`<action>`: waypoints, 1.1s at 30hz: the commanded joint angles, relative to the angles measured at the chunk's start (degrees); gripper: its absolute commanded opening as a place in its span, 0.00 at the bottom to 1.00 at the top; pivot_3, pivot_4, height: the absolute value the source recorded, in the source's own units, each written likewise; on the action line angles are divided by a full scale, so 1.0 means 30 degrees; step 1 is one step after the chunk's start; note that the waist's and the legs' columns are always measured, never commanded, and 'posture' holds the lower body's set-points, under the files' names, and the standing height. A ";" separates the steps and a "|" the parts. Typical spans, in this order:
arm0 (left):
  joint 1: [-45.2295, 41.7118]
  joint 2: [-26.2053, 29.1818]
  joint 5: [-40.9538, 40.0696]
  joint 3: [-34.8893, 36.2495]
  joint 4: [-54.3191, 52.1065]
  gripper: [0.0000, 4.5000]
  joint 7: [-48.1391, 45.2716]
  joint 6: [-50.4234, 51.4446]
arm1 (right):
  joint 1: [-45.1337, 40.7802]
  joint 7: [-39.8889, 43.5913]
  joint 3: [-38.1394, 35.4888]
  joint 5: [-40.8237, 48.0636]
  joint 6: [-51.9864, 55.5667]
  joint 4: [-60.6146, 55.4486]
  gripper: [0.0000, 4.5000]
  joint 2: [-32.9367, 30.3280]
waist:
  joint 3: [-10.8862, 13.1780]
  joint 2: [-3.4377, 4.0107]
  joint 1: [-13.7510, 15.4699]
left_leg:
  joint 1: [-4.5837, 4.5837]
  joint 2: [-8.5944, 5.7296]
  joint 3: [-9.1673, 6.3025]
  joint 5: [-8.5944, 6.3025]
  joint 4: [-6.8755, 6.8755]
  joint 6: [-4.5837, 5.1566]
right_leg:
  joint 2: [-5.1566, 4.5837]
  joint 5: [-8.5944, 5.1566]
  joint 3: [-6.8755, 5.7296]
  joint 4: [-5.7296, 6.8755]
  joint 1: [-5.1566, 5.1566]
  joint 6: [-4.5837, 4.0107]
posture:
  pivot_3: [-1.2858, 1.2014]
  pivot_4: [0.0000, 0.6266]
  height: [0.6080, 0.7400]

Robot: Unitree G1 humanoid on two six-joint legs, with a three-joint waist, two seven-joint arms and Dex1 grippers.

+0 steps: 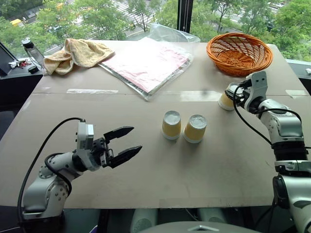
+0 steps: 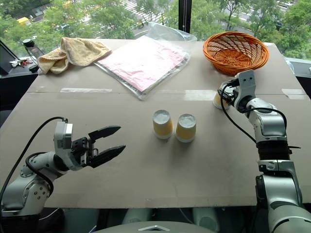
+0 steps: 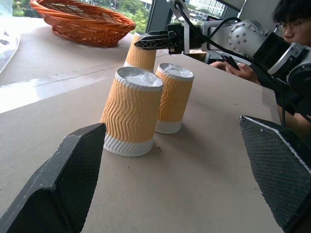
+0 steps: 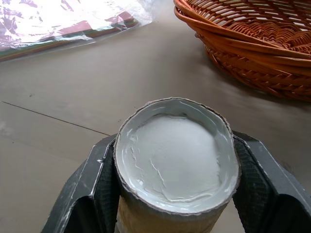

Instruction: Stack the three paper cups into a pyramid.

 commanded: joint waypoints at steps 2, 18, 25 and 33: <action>-0.0162 -0.0221 -0.0109 0.0240 -0.0412 1.00 0.0282 -0.0409 | -0.0408 0.1563 -0.0970 0.1482 -0.0353 -0.2802 0.51 -0.0251 | 0.0008 0.0013 -0.0003 | 0.0000 0.0000 0.0001 0.0000 0.0000 0.0000 | 0.0000 0.0000 0.0001 0.0002 0.0000 0.0001 | 0.52 0.24 1.00; -0.0224 0.0927 -0.1845 0.3402 0.3926 1.00 -0.3840 -0.1558 | -0.1881 0.3964 0.3597 0.7488 0.9140 -1.4891 0.51 -0.2059 | 0.0001 0.0003 0.0040 | 0.0003 0.0003 -0.0029 -0.0001 0.0019 0.0002 | -0.0002 -0.0005 -0.0026 0.0031 -0.0002 -0.0005 | 0.52 0.24 1.00; -0.0298 0.0959 -0.1490 0.3565 0.4528 1.00 -0.4191 -0.1556 | -0.1291 0.3960 0.4607 0.6554 0.8961 -1.4925 0.51 -0.2436 | 0.0002 0.0002 0.0018 | -0.0010 0.0003 -0.0028 -0.0001 0.0018 0.0002 | -0.0003 -0.0004 -0.0026 0.0026 -0.0010 -0.0001 | 0.52 0.24 1.00; 0.0181 0.0280 -0.1573 0.3136 0.3054 1.00 -0.3695 -0.1294 | -0.0862 0.4112 0.4207 0.6024 0.8301 -1.5124 0.99 -0.2622 | -0.0002 -0.0004 0.0016 | -0.0006 0.0005 -0.0029 0.0000 0.0015 0.0002 | -0.0003 -0.0004 -0.0023 0.0034 -0.0013 -0.0002 | 0.52 0.24 1.00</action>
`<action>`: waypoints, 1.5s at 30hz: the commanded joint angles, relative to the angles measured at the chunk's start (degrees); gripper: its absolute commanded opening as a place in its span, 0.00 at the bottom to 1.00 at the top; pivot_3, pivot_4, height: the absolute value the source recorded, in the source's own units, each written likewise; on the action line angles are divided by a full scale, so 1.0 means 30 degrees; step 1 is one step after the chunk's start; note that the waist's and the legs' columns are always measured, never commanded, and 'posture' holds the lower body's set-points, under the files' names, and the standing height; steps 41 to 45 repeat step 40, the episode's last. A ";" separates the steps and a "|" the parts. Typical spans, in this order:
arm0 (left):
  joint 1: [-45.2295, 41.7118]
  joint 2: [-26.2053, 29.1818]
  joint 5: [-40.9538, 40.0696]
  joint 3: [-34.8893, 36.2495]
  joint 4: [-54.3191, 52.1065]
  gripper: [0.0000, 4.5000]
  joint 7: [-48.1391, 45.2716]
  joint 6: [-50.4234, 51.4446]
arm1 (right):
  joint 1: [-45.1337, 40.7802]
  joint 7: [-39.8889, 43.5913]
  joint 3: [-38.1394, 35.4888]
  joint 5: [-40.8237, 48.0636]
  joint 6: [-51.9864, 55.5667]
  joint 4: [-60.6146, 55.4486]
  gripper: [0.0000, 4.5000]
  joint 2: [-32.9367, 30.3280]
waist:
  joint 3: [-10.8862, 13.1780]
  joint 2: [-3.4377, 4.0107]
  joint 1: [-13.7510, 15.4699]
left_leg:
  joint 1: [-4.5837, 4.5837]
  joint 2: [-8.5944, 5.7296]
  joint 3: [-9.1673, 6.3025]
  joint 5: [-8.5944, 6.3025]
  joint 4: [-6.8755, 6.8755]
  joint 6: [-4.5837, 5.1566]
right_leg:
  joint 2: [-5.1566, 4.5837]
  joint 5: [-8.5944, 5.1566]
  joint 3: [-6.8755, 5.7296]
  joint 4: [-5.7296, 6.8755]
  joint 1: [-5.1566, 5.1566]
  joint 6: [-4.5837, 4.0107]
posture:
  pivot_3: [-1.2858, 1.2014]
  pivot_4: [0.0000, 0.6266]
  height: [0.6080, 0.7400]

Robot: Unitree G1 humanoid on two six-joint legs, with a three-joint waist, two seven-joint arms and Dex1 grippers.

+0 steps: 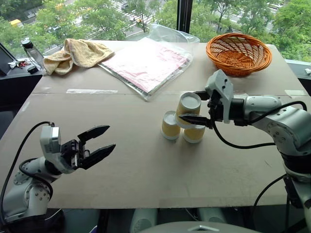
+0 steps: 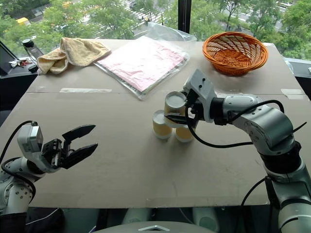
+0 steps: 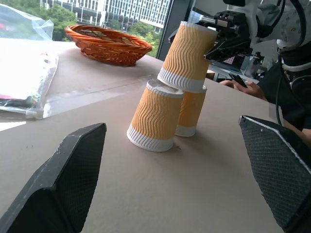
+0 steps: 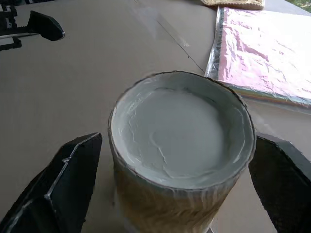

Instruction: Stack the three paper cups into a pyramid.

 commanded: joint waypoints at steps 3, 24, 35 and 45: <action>0.0194 -0.0289 -0.0345 -0.0216 -0.1546 1.00 0.0290 0.0206 | 0.0027 0.0054 -0.2486 0.0860 -0.1034 -0.1524 0.99 -0.0019 | -0.0002 -0.0003 0.0017 | 0.0002 0.0000 0.0003 0.0000 0.0000 0.0000 | 0.0001 0.0000 0.0003 0.0004 0.0000 0.0001 | 0.52 0.24 1.00; 0.0255 -0.0719 -0.2530 0.0145 -0.3647 1.00 0.1987 0.2154 | 1.6440 0.2891 -1.1927 0.1900 -0.8090 -0.4103 0.99 -0.0222 | -0.0036 -0.0045 0.0044 | 0.0048 0.0000 0.0006 0.0000 0.0016 0.0000 | 0.0007 -0.0003 0.0009 -0.0004 0.0060 0.0005 | 0.52 0.24 1.00; 0.1752 -0.0376 0.0499 -0.0693 -0.4397 1.00 0.4082 0.2040 | 2.2316 0.4438 -1.2211 -0.1787 -1.2695 -0.0917 0.99 -0.0183 | -0.0041 -0.0041 0.0072 | 0.0128 0.0000 0.0018 -0.0001 0.0015 -0.0001 | 0.0006 -0.0047 0.0019 -0.0027 0.0153 -0.0065 | 0.52 0.24 1.00; 0.2412 0.0018 0.2898 -0.1752 -0.4325 1.00 0.5083 0.1507 | 2.2710 0.4348 -1.2025 -0.1937 -1.3346 -0.0289 0.99 -0.0062 | -0.0041 -0.0043 0.0063 | 0.0265 0.0002 0.0056 -0.0004 0.0004 -0.0003 | 0.0002 -0.0062 0.0053 -0.0032 0.0263 -0.0053 | 0.52 0.24 1.00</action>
